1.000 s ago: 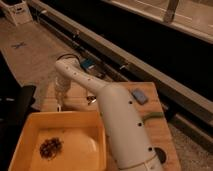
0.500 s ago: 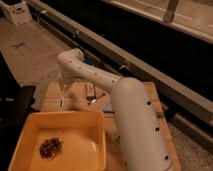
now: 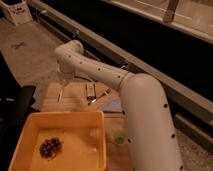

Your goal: Place brush in tray

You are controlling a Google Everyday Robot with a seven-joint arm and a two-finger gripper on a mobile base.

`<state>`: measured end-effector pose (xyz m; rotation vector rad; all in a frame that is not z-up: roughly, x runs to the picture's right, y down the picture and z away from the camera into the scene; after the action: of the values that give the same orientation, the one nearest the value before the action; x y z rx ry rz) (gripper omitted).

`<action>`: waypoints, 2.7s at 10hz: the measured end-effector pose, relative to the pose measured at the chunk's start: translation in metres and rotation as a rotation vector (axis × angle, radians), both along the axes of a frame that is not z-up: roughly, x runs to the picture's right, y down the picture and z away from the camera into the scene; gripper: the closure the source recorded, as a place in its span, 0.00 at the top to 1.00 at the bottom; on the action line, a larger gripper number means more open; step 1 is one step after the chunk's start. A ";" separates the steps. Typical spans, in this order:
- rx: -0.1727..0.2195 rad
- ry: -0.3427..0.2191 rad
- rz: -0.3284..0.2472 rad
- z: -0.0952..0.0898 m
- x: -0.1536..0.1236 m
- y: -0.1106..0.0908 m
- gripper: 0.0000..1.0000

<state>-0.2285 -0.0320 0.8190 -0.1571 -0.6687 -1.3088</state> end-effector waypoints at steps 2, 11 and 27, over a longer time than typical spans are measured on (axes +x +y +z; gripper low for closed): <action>-0.031 -0.018 0.019 -0.031 -0.001 0.024 0.18; -0.083 -0.067 0.049 -0.113 0.007 0.077 0.18; -0.144 0.081 -0.007 -0.171 0.036 0.210 0.18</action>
<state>-0.1921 0.1778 0.6478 -0.3283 -0.6942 -1.2545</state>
